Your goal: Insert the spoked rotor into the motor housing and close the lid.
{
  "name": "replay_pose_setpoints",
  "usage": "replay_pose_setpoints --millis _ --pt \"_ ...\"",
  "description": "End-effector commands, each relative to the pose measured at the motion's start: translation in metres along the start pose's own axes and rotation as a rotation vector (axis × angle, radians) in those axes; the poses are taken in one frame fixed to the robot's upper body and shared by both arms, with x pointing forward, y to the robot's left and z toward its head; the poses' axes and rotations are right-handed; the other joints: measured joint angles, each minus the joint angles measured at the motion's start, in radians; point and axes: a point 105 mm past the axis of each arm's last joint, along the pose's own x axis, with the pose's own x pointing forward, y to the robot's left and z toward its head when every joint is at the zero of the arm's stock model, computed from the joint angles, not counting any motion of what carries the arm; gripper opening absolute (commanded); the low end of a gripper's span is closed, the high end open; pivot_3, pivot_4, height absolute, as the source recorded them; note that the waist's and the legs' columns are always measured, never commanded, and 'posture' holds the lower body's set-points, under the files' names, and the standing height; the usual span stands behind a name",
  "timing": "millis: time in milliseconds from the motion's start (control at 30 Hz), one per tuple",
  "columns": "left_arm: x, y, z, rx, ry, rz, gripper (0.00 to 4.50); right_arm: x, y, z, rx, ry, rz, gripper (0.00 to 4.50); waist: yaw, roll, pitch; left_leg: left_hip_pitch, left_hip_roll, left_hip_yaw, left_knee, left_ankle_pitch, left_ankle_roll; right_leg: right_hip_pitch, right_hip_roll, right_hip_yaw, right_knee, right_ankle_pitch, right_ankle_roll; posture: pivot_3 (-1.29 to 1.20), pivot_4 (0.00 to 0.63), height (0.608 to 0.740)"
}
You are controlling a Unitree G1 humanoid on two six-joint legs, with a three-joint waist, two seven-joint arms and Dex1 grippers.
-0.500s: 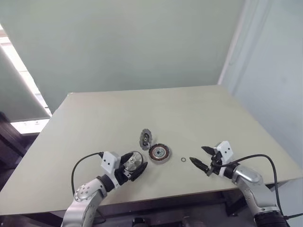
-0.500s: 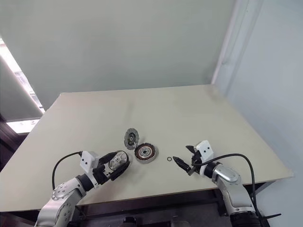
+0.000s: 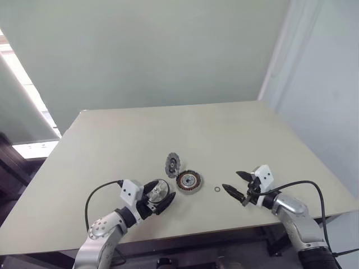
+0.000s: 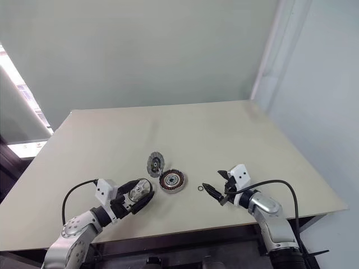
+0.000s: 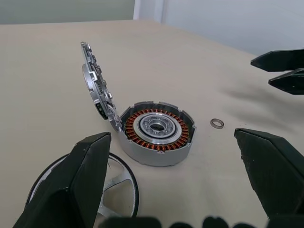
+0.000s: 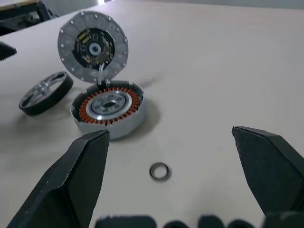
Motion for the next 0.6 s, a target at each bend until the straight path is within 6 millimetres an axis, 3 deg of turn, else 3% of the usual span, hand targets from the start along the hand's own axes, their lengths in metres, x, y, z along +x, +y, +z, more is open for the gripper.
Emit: replay_pose_setpoints --millis 33,600 --pt "0.002 -0.005 0.015 0.042 -0.050 -0.015 4.45 0.002 -0.005 0.011 -0.013 -0.029 -0.013 4.50 0.000 0.000 0.000 0.000 0.000 0.000 0.000 0.000 0.000 0.000 0.000 0.000 0.000 0.000 0.000 0.00 0.000 0.740" --pt "0.006 -0.011 0.004 0.048 -0.007 -0.059 4.45 0.015 0.006 -0.006 0.048 0.098 -0.050 4.50 0.000 0.000 0.000 0.000 0.000 0.000 0.000 0.000 0.000 0.000 0.000 0.000 0.000 0.000 0.000 0.00 0.000 0.740"
